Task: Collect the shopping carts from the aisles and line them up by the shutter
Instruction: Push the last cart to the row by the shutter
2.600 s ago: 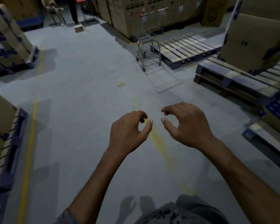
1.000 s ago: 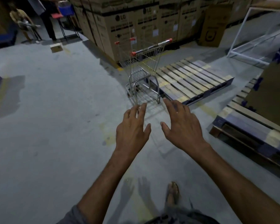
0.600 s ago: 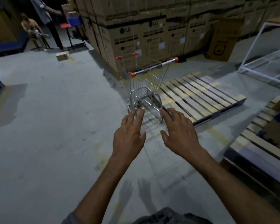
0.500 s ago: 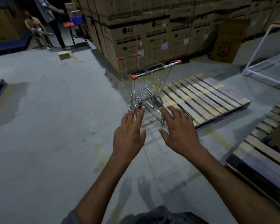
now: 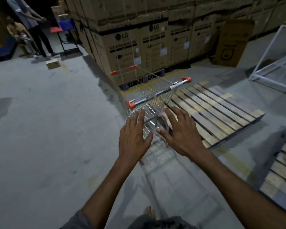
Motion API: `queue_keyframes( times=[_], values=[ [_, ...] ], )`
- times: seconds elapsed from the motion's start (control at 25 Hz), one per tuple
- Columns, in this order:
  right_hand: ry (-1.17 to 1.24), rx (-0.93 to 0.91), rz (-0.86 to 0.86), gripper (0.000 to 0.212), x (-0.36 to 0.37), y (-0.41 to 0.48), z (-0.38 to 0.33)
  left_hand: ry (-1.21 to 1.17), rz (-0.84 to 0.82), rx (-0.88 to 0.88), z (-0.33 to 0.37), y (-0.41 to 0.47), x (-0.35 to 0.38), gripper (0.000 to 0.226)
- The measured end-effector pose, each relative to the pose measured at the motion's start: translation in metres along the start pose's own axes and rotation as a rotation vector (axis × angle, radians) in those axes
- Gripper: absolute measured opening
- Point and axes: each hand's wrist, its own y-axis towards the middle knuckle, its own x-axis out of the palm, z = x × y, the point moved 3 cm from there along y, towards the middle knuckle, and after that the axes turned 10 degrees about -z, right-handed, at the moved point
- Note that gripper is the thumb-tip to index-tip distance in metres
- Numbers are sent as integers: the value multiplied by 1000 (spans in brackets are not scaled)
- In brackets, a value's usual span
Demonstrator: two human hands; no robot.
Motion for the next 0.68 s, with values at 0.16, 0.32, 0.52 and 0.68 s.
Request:
queue_keyframes(
  times=[0.16, 0.32, 0.52, 0.68],
  values=[
    [151, 92, -67, 77, 16, 91, 32, -28, -26, -30, -31, 102, 4, 93],
    [208, 153, -115, 73, 32, 161, 54, 121, -36, -1, -47, 174, 24, 91],
    [-52, 5, -239, 84, 64, 243, 93, 249, -182, -49, -58, 242, 69, 100],
    [-209, -49, -462, 105, 97, 299, 137, 223, -288, -136, -61, 290, 104, 102]
  ],
)
